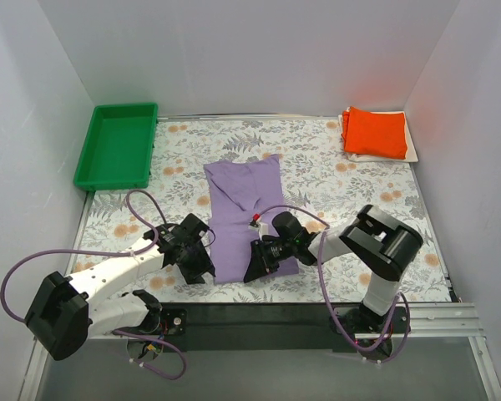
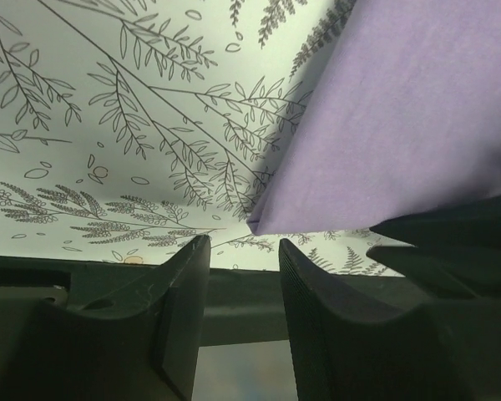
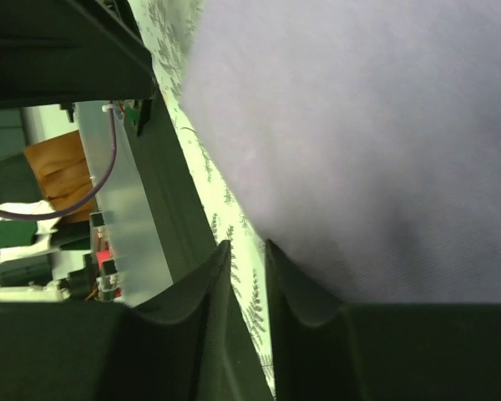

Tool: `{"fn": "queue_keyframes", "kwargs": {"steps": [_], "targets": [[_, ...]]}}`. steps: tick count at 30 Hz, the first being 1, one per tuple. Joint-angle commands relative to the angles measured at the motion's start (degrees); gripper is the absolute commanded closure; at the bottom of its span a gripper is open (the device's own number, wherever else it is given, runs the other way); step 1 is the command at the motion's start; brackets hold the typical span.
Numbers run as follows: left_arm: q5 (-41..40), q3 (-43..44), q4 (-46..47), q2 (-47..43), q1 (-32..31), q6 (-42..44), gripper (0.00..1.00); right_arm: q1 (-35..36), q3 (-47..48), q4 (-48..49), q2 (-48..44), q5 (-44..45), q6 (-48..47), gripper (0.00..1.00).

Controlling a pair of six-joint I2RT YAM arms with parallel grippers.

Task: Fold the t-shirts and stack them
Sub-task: Fold the tshirt

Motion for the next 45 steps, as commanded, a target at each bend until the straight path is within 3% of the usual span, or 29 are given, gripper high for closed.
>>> {"fn": "queue_keyframes", "kwargs": {"steps": [1, 5, 8, 11, 15, 17, 23, 31, 45], "targets": [[-0.28, -0.92, -0.86, -0.14, -1.25, -1.94, 0.62, -0.18, 1.06, 5.49, 4.44, -0.56, -1.07, 0.75], [-0.19, -1.19, 0.28, 0.56, -2.66, -3.00, 0.56, -0.18, 1.15, 5.32, 5.60, -1.00, -1.69, 0.75], [-0.63, -0.05, 0.37, 1.53, -3.97, -3.79, 0.54, -0.18, 1.33, 3.66, 0.95, -1.00, -1.07, 0.74], [-1.51, 0.30, 0.98, 1.97, -5.03, -4.93, 0.52, -0.18, 2.73, -6.51, -5.73, 3.20, -3.79, 0.69], [-2.74, 0.13, 1.95, 3.64, -5.65, -5.81, 0.50, -0.45, 5.37, -27.22, -14.77, 16.53, -10.55, 0.61], [-2.83, 0.13, 2.83, 4.61, -5.91, -6.16, 0.50, -0.45, 6.77, -32.45, -17.25, 21.48, -11.70, 0.58], [-6.86, 1.80, 3.62, 7.59, -6.62, -6.25, 0.50, -0.45, 7.66, -51.16, -25.78, 39.85, -8.64, 0.47], [-9.50, 3.82, 3.97, 11.81, -8.28, -4.50, 0.53, -0.36, 5.55, -57.43, -30.27, 46.28, -3.27, 0.44], [-10.47, 2.59, 6.43, 18.93, -13.03, -5.37, 0.57, -0.45, 4.49, -57.87, -24.30, 47.86, -0.63, 0.47]]}}
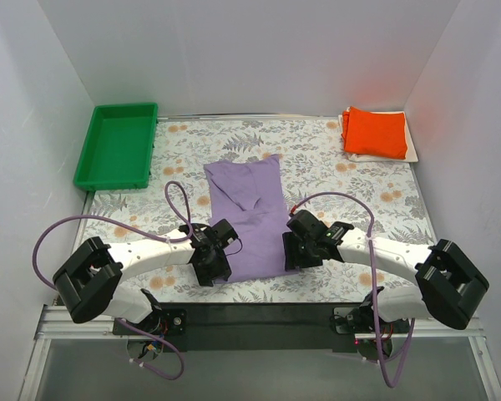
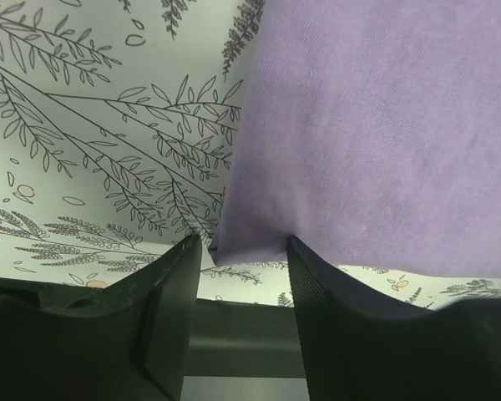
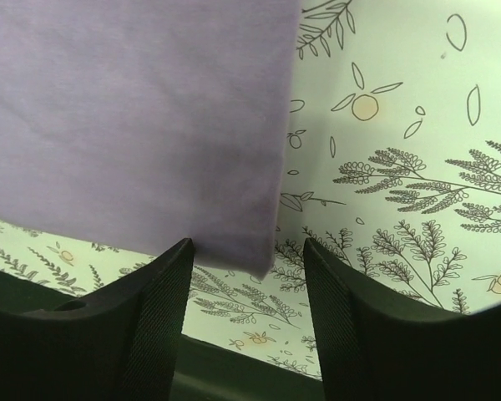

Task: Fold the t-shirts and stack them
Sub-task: Fold the tshirt

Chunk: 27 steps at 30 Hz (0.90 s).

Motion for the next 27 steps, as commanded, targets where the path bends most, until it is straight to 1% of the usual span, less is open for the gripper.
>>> {"fn": "queue_keyframes", "kwargs": {"steps": [1, 10, 16, 20, 21, 24, 25, 26, 27], "targets": [[-2.60, -3.48, 3.70, 2.76, -0.79, -0.87, 0.58, 0.05, -0.64, -0.41, 1.15, 1.97, 0.74, 0.48], [-1.99, -3.57, 3.88, 3.46, -0.79, 0.71, 0.63, 1.20, -1.26, -1.72, 3.61, 0.47, 1.36, 0.56], [-1.81, -4.28, 4.23, 3.55, -0.79, 0.62, 0.65, 2.34, -0.38, -6.73, 4.84, 2.84, 2.24, 0.57], [-1.64, -4.19, 4.67, 4.43, -0.79, 0.71, 0.67, 3.22, -0.38, -7.18, 6.59, 3.28, 2.24, 0.59], [-1.72, -4.10, 4.84, 4.52, -0.79, 0.80, 0.69, 3.39, -0.21, -7.18, 7.04, 3.28, 2.15, 0.60], [-2.34, -3.75, 4.85, 5.31, -0.79, 0.97, 0.73, 3.57, 0.49, -7.18, 7.83, 3.28, 1.27, 0.69], [-2.51, -3.67, 4.76, 5.40, -0.79, 1.15, 0.76, 3.57, 0.84, -7.26, 7.92, 3.37, 0.84, 0.75], [-2.52, -3.49, 4.67, 5.66, -0.79, 1.50, 0.77, 3.57, 0.93, -7.35, 7.75, 3.63, 0.66, 0.78], [-2.52, -3.14, 4.41, 5.83, -0.79, 1.50, 0.79, 3.57, 1.02, -7.44, 7.74, 3.81, 0.57, 0.83]]}}
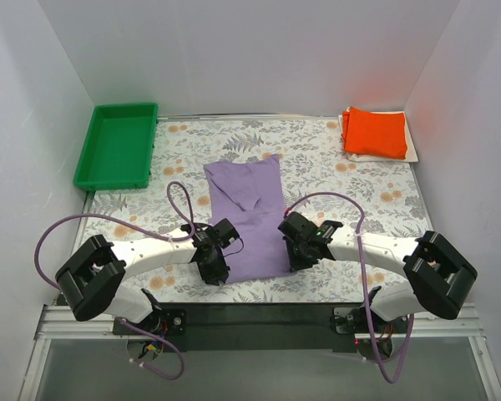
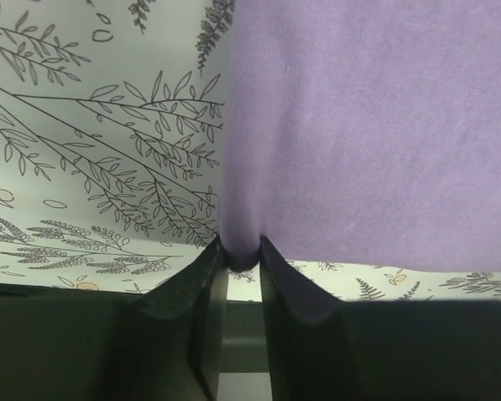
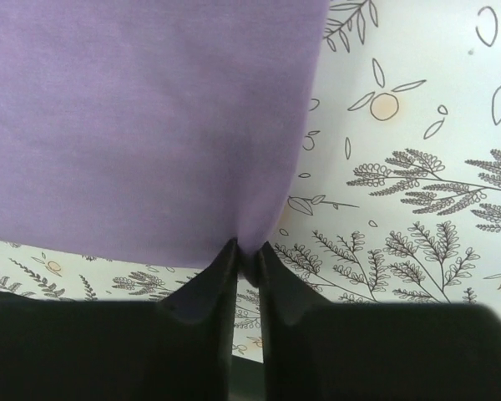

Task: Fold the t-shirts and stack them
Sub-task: Fold the tshirt

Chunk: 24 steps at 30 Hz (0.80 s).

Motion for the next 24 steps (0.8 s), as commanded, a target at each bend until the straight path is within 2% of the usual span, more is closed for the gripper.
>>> {"fn": "queue_keyframes", "kwargs": {"steps": [1, 3, 4, 5, 11, 15, 16, 19, 21, 24], "targets": [[-4.22, -3.05, 3.47, 4.44, -0.75, 0.45, 0.82, 0.64, -1.54, -5.10, 2.26, 1.03, -0.85, 0.86], [-4.31, -2.70, 2.33, 4.44, -0.75, 0.89, 0.89, 0.64, -1.36, -5.63, 2.08, 1.04, -1.29, 0.97], [-4.40, -2.17, 1.98, 4.18, -0.75, 1.07, 0.96, 0.64, -1.27, -5.80, 1.91, 1.04, -1.47, 0.99], [-4.14, -1.91, 1.36, 3.83, -0.75, 1.77, 1.00, 0.64, -1.01, -6.33, 1.82, 0.78, -1.99, 0.99], [0.86, 1.34, -7.42, 0.05, -0.83, 6.34, 1.00, 0.64, 0.40, -13.08, -1.17, -4.74, -4.45, 0.99], [9.98, 2.14, -15.76, -6.01, -1.71, 7.83, 1.00, 0.73, 1.37, -23.17, -5.38, -10.90, -6.82, 0.99], [14.37, 2.14, -17.09, -8.89, -2.41, 8.19, 1.00, 0.73, 1.72, -24.86, -7.13, -13.18, -7.44, 0.99], [19.23, 3.10, -18.85, -13.47, -3.47, 8.36, 1.00, 0.82, 3.29, -31.44, -10.65, -15.57, -8.23, 0.99], [19.86, 6.51, -21.39, -14.37, -3.56, 8.54, 1.00, 0.56, 5.66, -34.36, -11.71, -15.58, -8.85, 0.99], [13.47, 15.19, -22.03, -13.85, -3.21, 6.61, 1.00, -1.11, 12.25, -38.06, -10.58, -13.91, -11.83, 0.99]]}}
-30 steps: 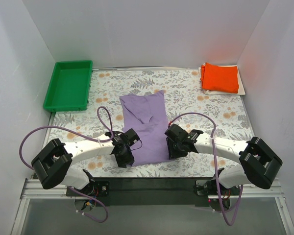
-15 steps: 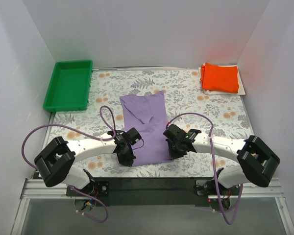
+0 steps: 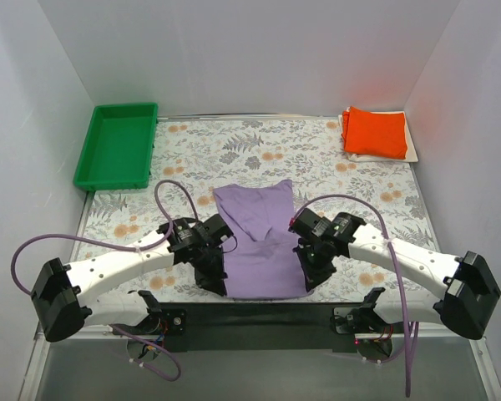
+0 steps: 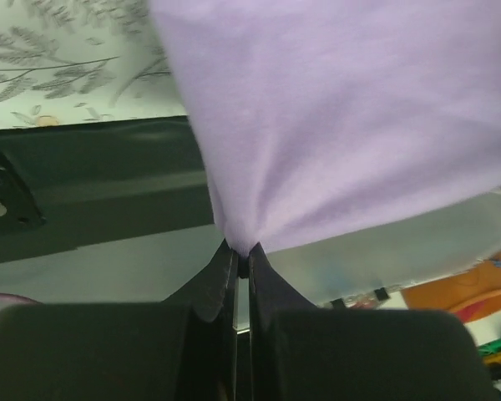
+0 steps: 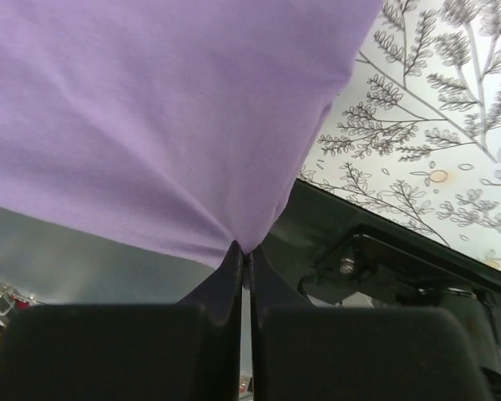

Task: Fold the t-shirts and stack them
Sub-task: Fold the tshirt

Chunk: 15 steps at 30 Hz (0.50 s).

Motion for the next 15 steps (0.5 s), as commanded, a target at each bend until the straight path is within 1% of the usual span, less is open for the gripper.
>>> {"fn": "queue_keyframes", "kwargs": {"steps": [1, 2, 4, 5, 7, 8, 9, 12, 15], "targets": [[-3.71, 9.48, -5.39, -0.42, 0.92, -0.54, 1.00, -2.23, 7.47, -11.31, 2.03, 1.42, -5.37, 0.99], [-5.20, 10.89, -4.69, -0.07, 3.45, -0.19, 1.00, -3.63, 12.27, -12.36, 3.09, 3.59, -7.12, 0.99], [-5.39, 14.05, -2.14, 1.59, 7.06, 1.38, 1.00, -5.30, 17.13, -12.89, 5.98, 5.37, -8.71, 0.99], [-6.44, 14.76, -1.79, 2.21, 10.65, 2.26, 1.00, -7.22, 21.33, -12.89, 6.96, 6.59, -10.37, 0.99], [-8.20, 15.03, -0.65, 3.18, 13.83, 4.64, 1.00, -8.99, 26.01, -12.72, 10.28, 7.74, -12.22, 0.99], [-8.81, 14.94, -0.03, 3.36, 16.63, 5.25, 1.00, -10.22, 27.95, -12.72, 11.44, 9.57, -13.10, 0.99], [-9.95, 15.03, 1.89, 3.36, 17.96, 5.87, 1.00, -10.93, 32.06, -12.72, 12.67, 10.20, -14.59, 0.99], [-11.89, 15.82, 6.20, 3.97, 21.31, 8.85, 1.00, -13.30, 38.49, -11.85, 16.54, 11.70, -16.62, 0.99], [-13.74, 16.96, 9.45, 6.08, 23.24, 11.93, 1.00, -15.32, 41.84, -10.79, 19.88, 11.70, -18.12, 0.99]]}}
